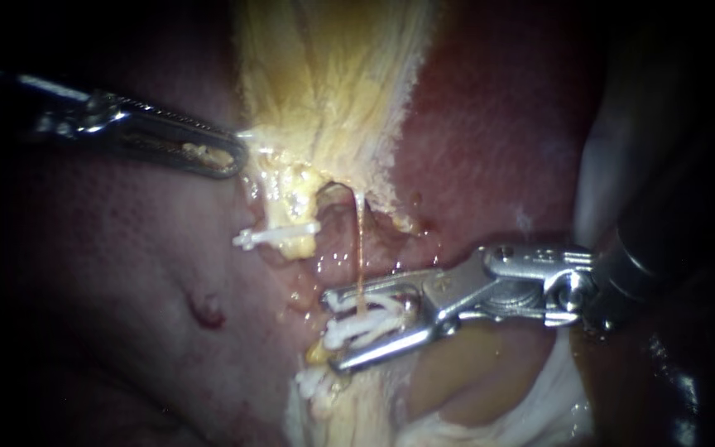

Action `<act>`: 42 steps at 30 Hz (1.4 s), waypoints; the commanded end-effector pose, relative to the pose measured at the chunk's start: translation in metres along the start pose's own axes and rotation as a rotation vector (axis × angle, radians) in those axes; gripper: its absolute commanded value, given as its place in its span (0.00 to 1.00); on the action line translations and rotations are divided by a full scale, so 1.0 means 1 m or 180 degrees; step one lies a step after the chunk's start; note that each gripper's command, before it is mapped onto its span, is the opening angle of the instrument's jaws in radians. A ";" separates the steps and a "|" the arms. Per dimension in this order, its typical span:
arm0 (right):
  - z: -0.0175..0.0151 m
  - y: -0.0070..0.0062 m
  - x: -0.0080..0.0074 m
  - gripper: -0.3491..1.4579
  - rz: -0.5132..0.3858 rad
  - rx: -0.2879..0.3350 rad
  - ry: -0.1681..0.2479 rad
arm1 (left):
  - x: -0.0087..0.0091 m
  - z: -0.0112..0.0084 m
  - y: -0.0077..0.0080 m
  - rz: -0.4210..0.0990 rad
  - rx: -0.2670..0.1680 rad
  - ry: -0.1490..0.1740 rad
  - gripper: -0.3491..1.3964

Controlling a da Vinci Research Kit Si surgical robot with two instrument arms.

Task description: Clipping second clip right tube

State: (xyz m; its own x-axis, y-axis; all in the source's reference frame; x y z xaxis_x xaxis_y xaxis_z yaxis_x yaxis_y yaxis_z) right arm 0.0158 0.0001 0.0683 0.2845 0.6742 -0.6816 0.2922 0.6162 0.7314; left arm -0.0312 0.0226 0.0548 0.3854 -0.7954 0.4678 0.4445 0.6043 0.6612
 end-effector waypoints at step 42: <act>-0.0021 -0.0005 0.0000 0.00 0.0014 0.0161 -0.0030 | 0.0003 0.0001 0.0003 0.0005 0.0004 -0.0009 0.00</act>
State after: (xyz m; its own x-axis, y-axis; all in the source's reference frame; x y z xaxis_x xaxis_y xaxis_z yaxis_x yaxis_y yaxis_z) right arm 0.0137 0.0007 0.0679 0.2943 0.6726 -0.6790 0.3371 0.5918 0.7322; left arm -0.0310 0.0226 0.0553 0.3838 -0.7946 0.4705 0.4432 0.6055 0.6610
